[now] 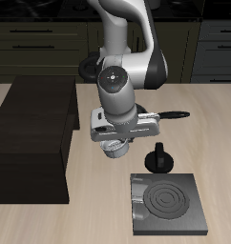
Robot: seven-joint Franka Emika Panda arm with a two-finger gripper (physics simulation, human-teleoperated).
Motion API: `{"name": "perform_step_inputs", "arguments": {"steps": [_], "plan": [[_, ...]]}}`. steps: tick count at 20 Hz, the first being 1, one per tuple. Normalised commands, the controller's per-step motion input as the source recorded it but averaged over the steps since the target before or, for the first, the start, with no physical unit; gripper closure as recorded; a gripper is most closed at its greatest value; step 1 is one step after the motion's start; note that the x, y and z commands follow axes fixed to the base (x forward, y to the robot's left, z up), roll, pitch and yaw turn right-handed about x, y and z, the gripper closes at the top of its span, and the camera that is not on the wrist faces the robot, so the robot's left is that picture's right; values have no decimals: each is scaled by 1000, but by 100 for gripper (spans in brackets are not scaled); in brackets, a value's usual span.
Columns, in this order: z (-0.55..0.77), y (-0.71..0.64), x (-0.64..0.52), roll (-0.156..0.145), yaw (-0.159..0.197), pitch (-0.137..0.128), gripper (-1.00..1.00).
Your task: Place the ramekin on top of the wooden shelf
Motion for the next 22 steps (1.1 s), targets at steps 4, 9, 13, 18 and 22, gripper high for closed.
{"name": "perform_step_inputs", "arguments": {"steps": [4, 9, 13, 18, 22], "plan": [[397, -11, -204, -6, 48, -55, 100], [579, -36, -308, -28, 32, -68, 100], [340, 33, -218, 10, 31, -41, 100], [572, 16, -311, 2, 0, -71, 100], [560, 52, -284, -2, -1, -88, 100]]}}
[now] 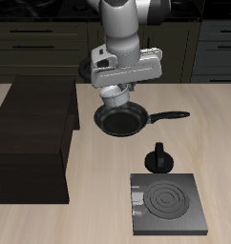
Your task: Place the ramekin on top of the wooden shelf
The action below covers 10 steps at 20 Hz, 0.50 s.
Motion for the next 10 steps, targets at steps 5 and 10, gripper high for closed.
{"name": "perform_step_inputs", "arguments": {"steps": [5, 10], "plan": [[232, -3, -136, 12, -21, -27, 100], [89, -79, -41, -1, -11, -14, 100]]}}
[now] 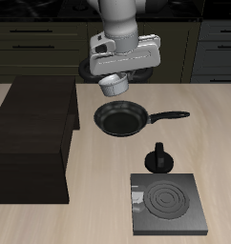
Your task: Place the ramekin on top of the wooden shelf
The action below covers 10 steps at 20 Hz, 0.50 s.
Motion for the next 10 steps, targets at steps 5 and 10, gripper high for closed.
{"name": "perform_step_inputs", "arguments": {"steps": [5, 10], "plan": [[85, -102, -31, -6, -9, -5, 100], [83, -250, -44, -23, -11, 0, 100]]}}
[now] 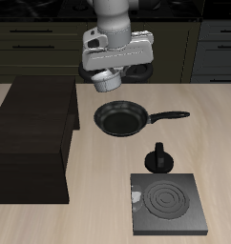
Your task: Place the ramekin on top of the wooden shelf
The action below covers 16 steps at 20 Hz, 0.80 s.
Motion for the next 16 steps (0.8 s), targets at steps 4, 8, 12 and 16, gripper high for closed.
{"name": "perform_step_inputs", "arguments": {"steps": [4, 8, 12, 16], "plan": [[86, -335, -17, -19, -19, 20, 100], [129, -569, -92, -61, -26, -9, 100], [51, -344, -16, -34, 8, -6, 100], [99, -469, -46, -32, -29, 1, 100]]}}
